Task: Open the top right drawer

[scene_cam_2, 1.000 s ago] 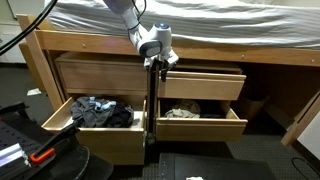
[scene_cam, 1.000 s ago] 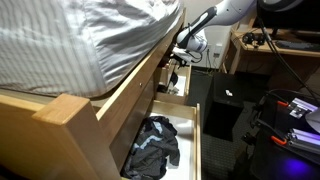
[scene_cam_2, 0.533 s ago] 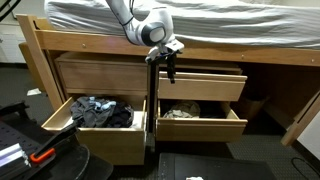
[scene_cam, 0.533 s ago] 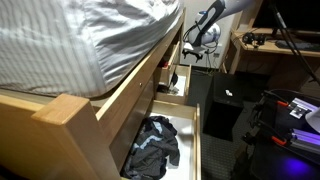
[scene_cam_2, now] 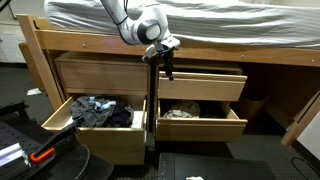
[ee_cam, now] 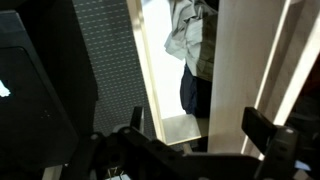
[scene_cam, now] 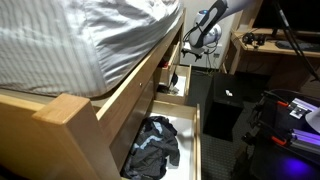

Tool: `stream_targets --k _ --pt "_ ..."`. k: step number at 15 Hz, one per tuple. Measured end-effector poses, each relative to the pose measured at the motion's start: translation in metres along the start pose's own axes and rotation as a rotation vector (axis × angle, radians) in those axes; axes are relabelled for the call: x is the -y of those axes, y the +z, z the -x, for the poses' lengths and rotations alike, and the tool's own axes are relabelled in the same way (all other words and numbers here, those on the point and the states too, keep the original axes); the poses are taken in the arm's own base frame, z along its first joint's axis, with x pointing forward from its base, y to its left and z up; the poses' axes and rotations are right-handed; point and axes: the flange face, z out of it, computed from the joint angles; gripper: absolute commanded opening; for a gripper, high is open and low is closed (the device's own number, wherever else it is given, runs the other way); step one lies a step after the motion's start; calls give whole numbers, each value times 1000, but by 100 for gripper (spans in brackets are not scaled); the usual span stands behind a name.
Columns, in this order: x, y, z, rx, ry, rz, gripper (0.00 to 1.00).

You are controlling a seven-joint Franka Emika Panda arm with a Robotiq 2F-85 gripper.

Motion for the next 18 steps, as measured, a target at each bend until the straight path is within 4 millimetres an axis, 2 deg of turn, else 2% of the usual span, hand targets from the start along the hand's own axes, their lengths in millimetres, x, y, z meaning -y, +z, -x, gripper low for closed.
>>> stream_targets --k 5,7,14,18 --pt "25 2 30 25 35 -202 100" --pt "31 6 36 47 31 -243 100" --pt "20 32 33 -76 84 -332 100" --pt "16 55 33 -16 70 -289 100"
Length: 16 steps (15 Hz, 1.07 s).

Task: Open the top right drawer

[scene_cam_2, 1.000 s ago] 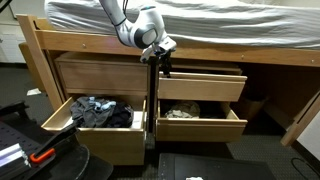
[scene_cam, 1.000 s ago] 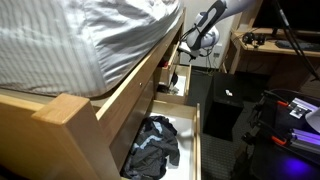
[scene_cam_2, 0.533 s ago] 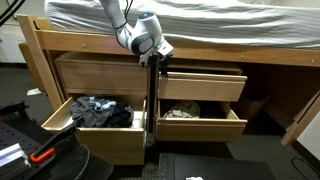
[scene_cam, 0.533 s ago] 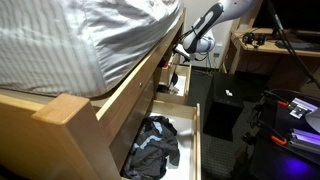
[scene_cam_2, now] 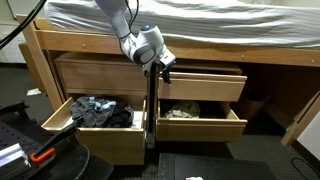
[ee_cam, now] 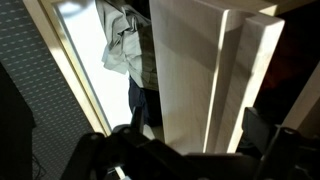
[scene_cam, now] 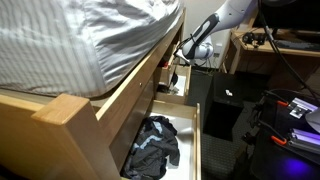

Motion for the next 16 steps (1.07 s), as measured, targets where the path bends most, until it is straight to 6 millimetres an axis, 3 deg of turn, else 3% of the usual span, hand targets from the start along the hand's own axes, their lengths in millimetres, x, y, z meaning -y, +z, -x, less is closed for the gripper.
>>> stream_targets --k 5,13,16 --pt "3 1 0 -5 10 -10 100" --pt "52 -25 19 -148 -56 -165 100" --pt "49 -11 16 -16 -43 -129 100"
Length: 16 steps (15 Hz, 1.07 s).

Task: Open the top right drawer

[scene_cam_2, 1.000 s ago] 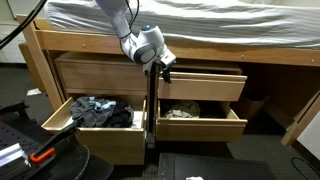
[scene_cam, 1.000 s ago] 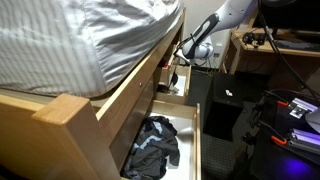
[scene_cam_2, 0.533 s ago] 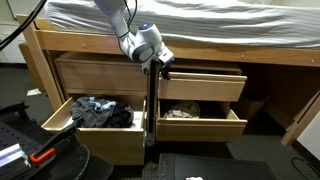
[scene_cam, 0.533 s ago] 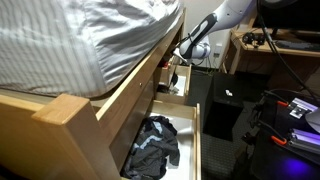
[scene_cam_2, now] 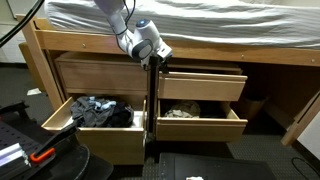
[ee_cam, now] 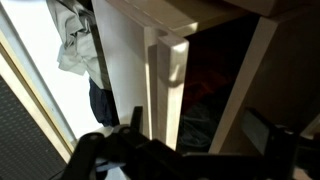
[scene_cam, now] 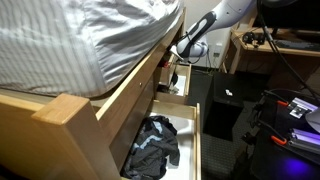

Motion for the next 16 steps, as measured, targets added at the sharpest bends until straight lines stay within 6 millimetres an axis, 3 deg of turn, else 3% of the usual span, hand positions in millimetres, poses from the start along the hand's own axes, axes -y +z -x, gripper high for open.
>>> stream_targets --k 3,5,10,13,16 --pt "-6 14 -37 145 37 22 100" --pt "-9 18 -50 161 47 18 100" --pt "-8 21 -38 171 38 13 100" --pt "-10 27 -30 285 -1 34 100" --pt "-19 32 -37 380 0 67 100"
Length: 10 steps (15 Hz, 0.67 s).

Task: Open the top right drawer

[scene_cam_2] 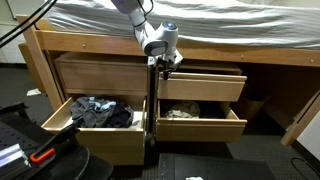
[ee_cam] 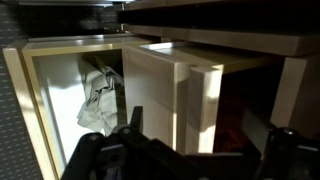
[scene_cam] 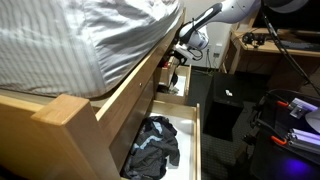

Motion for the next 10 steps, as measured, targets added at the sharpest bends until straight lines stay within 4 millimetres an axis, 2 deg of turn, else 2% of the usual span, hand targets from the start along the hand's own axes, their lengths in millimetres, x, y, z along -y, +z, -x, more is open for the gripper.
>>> stream_targets --k 8,10 --pt "3 3 6 1 -1 0 100" --pt "-7 5 2 -18 -6 53 100"
